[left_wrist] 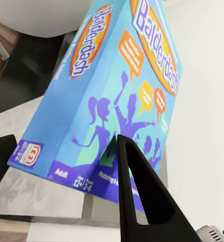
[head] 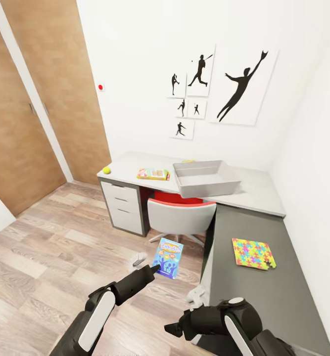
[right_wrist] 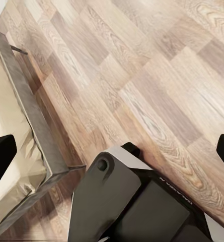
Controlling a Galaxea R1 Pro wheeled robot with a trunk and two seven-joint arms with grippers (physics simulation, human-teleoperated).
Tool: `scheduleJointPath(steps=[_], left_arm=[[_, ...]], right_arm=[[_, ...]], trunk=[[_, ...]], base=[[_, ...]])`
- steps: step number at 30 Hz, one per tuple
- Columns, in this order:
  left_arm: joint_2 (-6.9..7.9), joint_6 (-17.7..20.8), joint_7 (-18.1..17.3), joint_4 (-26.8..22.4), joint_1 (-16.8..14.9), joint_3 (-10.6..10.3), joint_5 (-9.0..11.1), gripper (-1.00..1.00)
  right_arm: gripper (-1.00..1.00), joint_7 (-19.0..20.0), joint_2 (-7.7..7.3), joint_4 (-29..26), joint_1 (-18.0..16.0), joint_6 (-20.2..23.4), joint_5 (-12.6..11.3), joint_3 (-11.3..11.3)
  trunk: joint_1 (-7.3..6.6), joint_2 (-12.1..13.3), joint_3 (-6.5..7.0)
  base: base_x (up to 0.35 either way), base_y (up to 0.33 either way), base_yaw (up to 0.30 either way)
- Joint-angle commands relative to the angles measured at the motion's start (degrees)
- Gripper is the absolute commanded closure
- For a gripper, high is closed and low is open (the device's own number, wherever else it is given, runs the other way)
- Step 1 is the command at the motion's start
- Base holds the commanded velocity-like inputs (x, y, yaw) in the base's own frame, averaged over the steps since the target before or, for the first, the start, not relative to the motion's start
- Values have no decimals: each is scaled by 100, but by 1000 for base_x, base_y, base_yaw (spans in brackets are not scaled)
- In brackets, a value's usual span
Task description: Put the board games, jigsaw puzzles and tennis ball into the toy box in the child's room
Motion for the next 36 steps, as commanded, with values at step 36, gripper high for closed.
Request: scheduleJointPath(steps=[36], left_arm=[[-3, 40, -3, 2, -6, 5, 45, 100]], right_arm=[[-100, -5, -45, -213, -4, 82, -20, -18]], trunk=[[3, -12, -11]], base=[[0, 0, 294]])
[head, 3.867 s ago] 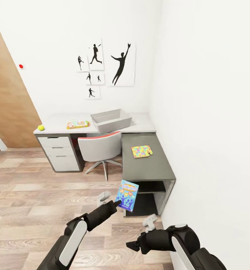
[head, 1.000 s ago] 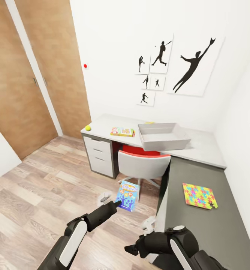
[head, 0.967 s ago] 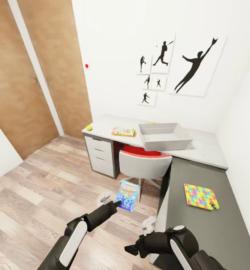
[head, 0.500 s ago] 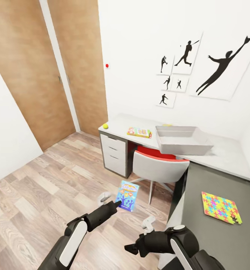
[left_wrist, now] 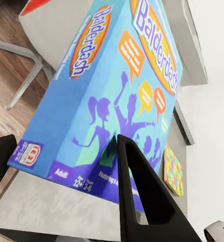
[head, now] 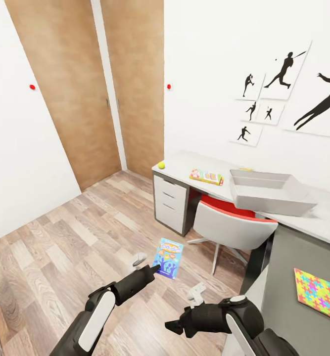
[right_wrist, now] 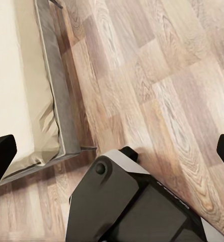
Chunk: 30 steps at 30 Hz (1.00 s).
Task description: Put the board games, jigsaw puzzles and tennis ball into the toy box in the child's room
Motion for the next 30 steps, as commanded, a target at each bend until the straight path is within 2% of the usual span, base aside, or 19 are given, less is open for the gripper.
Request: scheduleJointPath(steps=[1, 9, 14, 30], left_arm=[[-3, 39, -4, -1, -6, 5, 54, 100], [-3, 39, -5, -1, -6, 5, 54, 100], [-3, 36, -5, -1, -6, 3, 54, 100], [5, 31, -5, 7, -6, -1, 52, 100]], right_arm=[[-100, -4, -4, -7, -4, 27, -19, 3], [-100, -2, -7, -21, -4, 35, -19, -2], [-100, 2, -7, -23, -4, 40, -19, -8], [-100, 5, -8, -25, -4, 43, -20, -2]], trunk=[[3, -12, -11], [3, -12, -11], [3, -12, -11], [3, -12, -11]], base=[[0, 0, 293], [1, 0, 284], [99, 0, 128], [295, 0, 19]])
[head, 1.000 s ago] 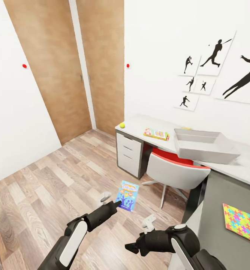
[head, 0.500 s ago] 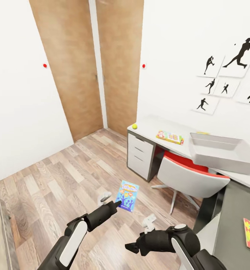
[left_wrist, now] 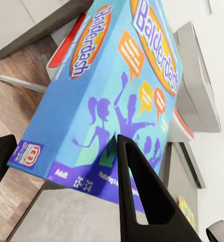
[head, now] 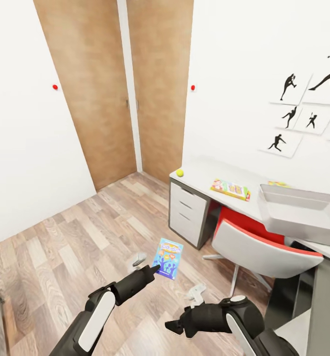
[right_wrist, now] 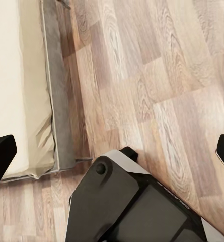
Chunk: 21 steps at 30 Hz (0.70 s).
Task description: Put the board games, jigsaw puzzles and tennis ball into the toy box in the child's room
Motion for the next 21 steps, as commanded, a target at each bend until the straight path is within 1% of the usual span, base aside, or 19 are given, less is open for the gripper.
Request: scheduleJointPath(steps=[1, 7, 12, 16, 21], left_arm=[[-2, 40, -3, -4, -4, 8, 55, 100], [-1, 40, -3, -3, -4, 6, 54, 100], [-1, 40, -3, -3, -4, 6, 56, 100], [-1, 40, -3, -3, -4, 6, 56, 100], [2, 40, -12, -13, -4, 5, 60, 100]], right_arm=[[-100, -4, -4, -5, -6, 27, -19, 5], [-100, -4, -4, -5, -6, 27, -18, 9], [-100, -4, -4, -5, -6, 27, -17, 8], [-100, -4, -4, -5, -6, 27, -16, 7], [-100, -4, -4, -18, -6, 34, -19, -30]], trunk=[[7, -11, -11], [7, -11, -11], [7, -11, -11], [7, -11, -11], [7, -11, -11]], base=[[329, 0, 2], [331, 8, 1], [333, 65, 0], [328, 116, 0], [308, 179, 0]])
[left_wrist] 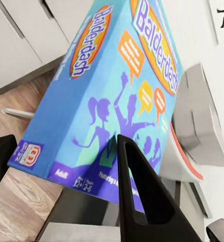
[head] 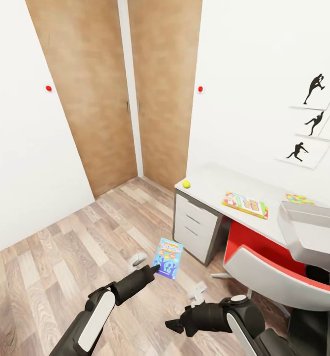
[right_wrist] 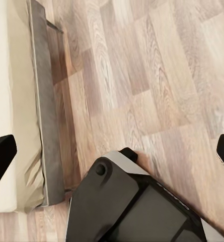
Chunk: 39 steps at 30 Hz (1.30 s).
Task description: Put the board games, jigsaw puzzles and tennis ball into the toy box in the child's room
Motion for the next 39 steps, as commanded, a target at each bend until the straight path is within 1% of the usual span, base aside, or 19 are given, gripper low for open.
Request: scheduleJointPath(steps=[1, 6, 7, 8, 9, 13, 14, 17, 21, 22, 23, 24, 25, 29, 33, 36, 37, 38, 39], left_arm=[[0, 38, -8, -8, -4, 7, 56, 100], [3, 38, -18, -21, -4, 11, 61, 100], [3, 38, -22, -23, -4, 11, 62, 100], [3, 38, -25, -25, -4, 12, 65, 100], [4, 38, -25, -25, -4, 13, 66, 100], [-4, 38, -24, -57, -7, 11, 66, 100], [-18, 44, -16, -105, -34, 3, 63, 100], [-40, 50, 1, -136, -108, -4, 62, 100], [-66, 59, 37, -151, -240, -17, 60, 100], [-72, 61, 45, -154, -279, -18, 57, 100], [-74, 62, 48, -155, -294, -15, 56, 100], [-74, 62, 48, -155, -294, -15, 56, 100], [-79, 63, 51, -162, -338, -6, 53, 100], [-81, 66, 52, -165, -409, -1, 54, 100], [-83, 100, 44, -213, -643, 2, 61, 100], [-88, 123, 42, -298, -821, 1, 65, 100], [-88, 123, 42, -298, -821, 1, 65, 100], [-93, 147, 41, -360, -910, -3, 70, 100], [-95, 171, 40, -386, -944, -3, 70, 100]], right_arm=[[-100, -3, -9, -30, -6, 31, -18, -10], [-100, -2, -56, -282, -24, 87, -30, -134], [-100, -1, -65, -336, -28, 119, -34, -201], [-100, 1, -75, -431, -29, 214, -39, -358], [-100, 2, -78, -472, -31, 267, -39, -431], [-100, 4, -101, -601, -88, 412, -40, -647], [-100, 5, -167, -664, -275, 469, -40, -923], [-100, 6, -269, -693, -607, 555, -40, -1398], [-100, 15, -383, -712, -931, 670, -43, -2148], [-100, 24, -424, -719, -1011, 670, -45, -2451], [-100, 27, -438, -721, -1038, 670, -46, -2560], [-100, 27, -438, -721, -1038, 670, -46, -2560], [-100, 40, -472, -726, -1097, 670, -53, -2812], [-100, 45, -484, -729, -1115, 670, -50, -2906], [-100, 47, -519, -730, -1180, 670, -44, -2998], [-100, 54, -656, -735, -1300, 670, -53, -3076], [-100, 54, -656, -735, -1300, 670, -53, -3076], [-100, 59, -777, -737, -1369, 670, -76, -3133], [-100, 60, -828, -736, -1393, 670, -86, -3154]], trunk=[[6, -11, -11], [6, -11, -11], [6, -11, -11], [6, -11, -11], [6, -11, -11], [6, -11, -11], [6, -11, -11], [6, -11, -11], [6, -11, -11], [6, -11, -11], [6, -11, -11], [6, -11, -11], [6, -11, -11], [6, -11, -11], [6, -11, -11], [6, -11, -11], [6, -11, -11], [6, -11, -11], [6, -11, -11]], base=[[294, 210, 0], [261, 239, 0], [219, 267, 0], [201, 277, 0], [194, 272, 0], [138, 191, 0], [50, 69, 0], [33, 45, 0], [15, 21, 0], [7, 9, 0], [5, 7, 0], [5, 7, 0], [2, 3, 0], [1, 2, 0], [0, 0, 0], [0, 0, 0], [0, 0, 0], [0, 0, -18], [0, 0, -35]])
